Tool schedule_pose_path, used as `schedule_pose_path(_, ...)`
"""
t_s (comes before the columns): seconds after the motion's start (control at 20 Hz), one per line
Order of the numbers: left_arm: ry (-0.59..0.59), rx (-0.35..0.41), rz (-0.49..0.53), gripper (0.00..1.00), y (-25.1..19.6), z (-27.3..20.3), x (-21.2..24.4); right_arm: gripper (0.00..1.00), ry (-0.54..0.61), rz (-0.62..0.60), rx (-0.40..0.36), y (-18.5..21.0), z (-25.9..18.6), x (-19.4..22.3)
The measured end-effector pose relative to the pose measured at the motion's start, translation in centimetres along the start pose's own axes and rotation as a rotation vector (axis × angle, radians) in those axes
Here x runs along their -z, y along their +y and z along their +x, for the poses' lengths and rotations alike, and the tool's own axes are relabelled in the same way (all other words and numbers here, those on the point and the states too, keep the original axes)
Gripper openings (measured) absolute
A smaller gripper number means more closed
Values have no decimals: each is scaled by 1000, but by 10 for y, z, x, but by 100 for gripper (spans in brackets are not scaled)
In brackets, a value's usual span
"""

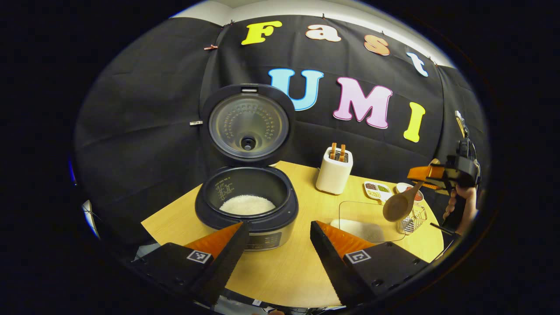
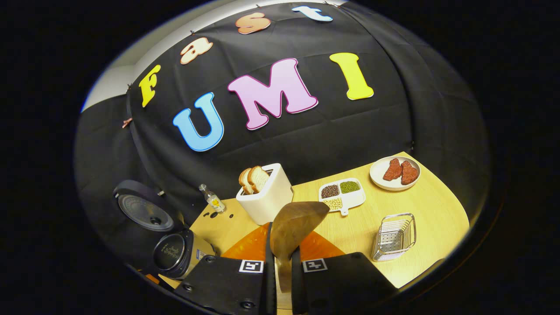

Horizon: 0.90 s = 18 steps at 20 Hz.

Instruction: Close the left gripper, press the button to open the rice cooker; take a wooden spoon from the chopstick holder with the right hand, scoop a spoonful of rice and pour it into the rice cooker, then put the wooden spoon back into the chopstick holder.

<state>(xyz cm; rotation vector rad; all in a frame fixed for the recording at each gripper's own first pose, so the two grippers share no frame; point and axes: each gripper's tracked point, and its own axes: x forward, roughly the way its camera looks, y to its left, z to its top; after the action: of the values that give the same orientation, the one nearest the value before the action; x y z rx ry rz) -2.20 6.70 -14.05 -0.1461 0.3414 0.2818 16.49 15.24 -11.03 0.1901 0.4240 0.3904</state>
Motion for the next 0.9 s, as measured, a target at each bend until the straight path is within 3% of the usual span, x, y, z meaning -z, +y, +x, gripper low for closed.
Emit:
schedule_pose_path(0.45,44,6,4,95,58,10,14,18,45,-103,86,6,29,78)
schedule_pose_path(0.6,52,-2,-1,95,77,20,14,18,122,-34,110,13,32,118)
schedule_pose_path(0.7,46,-7,-27,92,88,24,10,18,103,-6,131,19,31,115)
schedule_pose_path(0.75,46,-12,-42,95,93,25,13,18,118,8,130,24,31,118)
schedule_pose_path(0.9,54,-21,-100,92,103,26,17,18,176,105,106,45,31,128)
